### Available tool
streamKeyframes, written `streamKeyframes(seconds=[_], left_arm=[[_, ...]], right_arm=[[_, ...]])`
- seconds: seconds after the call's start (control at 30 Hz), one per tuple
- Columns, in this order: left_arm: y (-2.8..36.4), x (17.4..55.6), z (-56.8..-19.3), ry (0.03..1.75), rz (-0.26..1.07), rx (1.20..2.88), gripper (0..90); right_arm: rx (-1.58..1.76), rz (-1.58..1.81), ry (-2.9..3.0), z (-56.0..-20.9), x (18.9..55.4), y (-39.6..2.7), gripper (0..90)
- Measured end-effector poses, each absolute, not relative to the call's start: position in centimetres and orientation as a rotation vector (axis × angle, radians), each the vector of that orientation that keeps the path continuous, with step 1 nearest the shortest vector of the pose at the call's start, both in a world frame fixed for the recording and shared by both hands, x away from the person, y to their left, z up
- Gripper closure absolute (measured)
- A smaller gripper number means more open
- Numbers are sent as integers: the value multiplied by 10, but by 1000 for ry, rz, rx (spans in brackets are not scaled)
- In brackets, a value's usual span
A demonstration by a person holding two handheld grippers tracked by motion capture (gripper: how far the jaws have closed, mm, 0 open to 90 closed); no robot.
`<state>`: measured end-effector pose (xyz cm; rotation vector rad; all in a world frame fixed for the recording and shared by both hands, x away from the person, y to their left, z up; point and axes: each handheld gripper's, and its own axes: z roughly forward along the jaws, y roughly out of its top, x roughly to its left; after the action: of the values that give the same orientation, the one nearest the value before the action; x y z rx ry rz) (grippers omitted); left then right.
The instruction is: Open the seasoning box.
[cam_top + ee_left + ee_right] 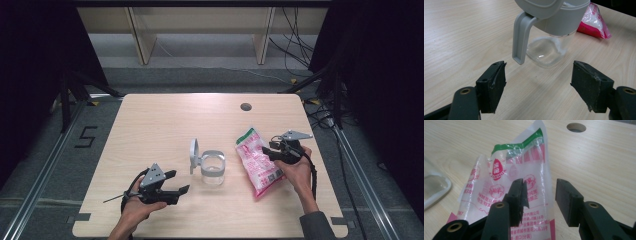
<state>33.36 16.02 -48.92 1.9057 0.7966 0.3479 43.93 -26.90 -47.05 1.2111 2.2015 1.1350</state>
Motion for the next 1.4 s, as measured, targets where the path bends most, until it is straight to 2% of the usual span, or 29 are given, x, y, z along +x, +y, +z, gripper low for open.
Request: streamKeyframes(seconds=[0.13,0.3,0.4,0.47,0.83,1.0,1.4], left_arm=[[160,333,-489,821,336,1896,269],[161,335,-489,790,346,1915,267],[162,334,-489,792,349,1922,265],[162,334,-489,800,342,1915,266],[165,334,-486,808,352,1898,266],[165,333,-484,804,354,1893,266],[164,333,-483,797,344,1890,266]], right_arm=[[1255,1154,2222,-476,447,-269,580],[1266,1152,2243,-477,450,-264,660],[1226,1130,2270,-478,453,-267,830],[1214,1140,2277,-478,453,-270,888],[1164,1053,2260,-472,432,-278,900],[1271,1089,2222,-469,405,-291,900],[1262,1124,2197,-469,347,-312,900]])
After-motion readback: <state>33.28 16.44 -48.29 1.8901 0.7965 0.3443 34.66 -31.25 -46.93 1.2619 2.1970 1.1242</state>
